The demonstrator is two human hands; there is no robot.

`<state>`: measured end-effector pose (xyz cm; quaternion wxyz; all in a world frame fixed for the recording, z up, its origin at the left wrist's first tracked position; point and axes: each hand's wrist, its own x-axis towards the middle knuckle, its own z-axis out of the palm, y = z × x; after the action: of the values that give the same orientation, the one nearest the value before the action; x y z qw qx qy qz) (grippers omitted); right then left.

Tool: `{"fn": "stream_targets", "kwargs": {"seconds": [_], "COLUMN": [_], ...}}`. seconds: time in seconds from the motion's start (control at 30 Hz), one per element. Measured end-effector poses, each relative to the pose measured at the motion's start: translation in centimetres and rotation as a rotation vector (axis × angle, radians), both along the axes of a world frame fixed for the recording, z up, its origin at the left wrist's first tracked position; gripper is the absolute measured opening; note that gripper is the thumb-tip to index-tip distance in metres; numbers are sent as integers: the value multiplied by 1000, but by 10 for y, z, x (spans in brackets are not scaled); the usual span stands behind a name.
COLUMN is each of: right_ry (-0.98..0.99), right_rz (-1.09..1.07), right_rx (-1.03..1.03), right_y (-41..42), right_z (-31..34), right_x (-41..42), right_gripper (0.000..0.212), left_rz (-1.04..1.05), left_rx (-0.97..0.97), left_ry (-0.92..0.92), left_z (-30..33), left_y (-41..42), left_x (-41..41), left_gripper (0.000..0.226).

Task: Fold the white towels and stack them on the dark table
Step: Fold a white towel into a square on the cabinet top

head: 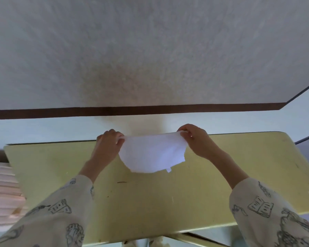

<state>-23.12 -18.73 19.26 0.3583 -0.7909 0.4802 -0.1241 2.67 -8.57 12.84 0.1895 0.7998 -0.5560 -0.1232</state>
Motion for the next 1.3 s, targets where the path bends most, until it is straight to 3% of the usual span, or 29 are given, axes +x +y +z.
{"fn": "stream_targets", "kwargs": {"seconds": [0.1, 0.27, 0.53, 0.77, 0.83, 1.07, 1.3], "right_ry": [-60, 3, 325, 325, 277, 103, 206], "right_rz": [-69, -26, 92, -86, -176, -450, -436], "right_rx": [-127, -202, 185, 307, 321, 455, 364], "right_y": [-2, 16, 73, 73, 63, 28, 9], "right_z": [4, -28, -127, -175, -185, -218, -236], "right_x": [-2, -18, -58, -52, -43, -6, 8], "right_gripper": [21, 21, 26, 24, 23, 17, 21], "left_rz": [9, -70, -184, 228, 326, 446, 491], "left_rx": [-151, -110, 364, 370, 360, 302, 337], "left_ry": [18, 39, 236, 516, 563, 592, 576], "left_z": [20, 11, -79, -111, -121, -150, -168], "left_y": [5, 41, 109, 102, 94, 53, 35], "left_x": [2, -7, -35, -38, -33, -17, -10], "left_gripper": [24, 19, 18, 4, 15, 23, 19]}}
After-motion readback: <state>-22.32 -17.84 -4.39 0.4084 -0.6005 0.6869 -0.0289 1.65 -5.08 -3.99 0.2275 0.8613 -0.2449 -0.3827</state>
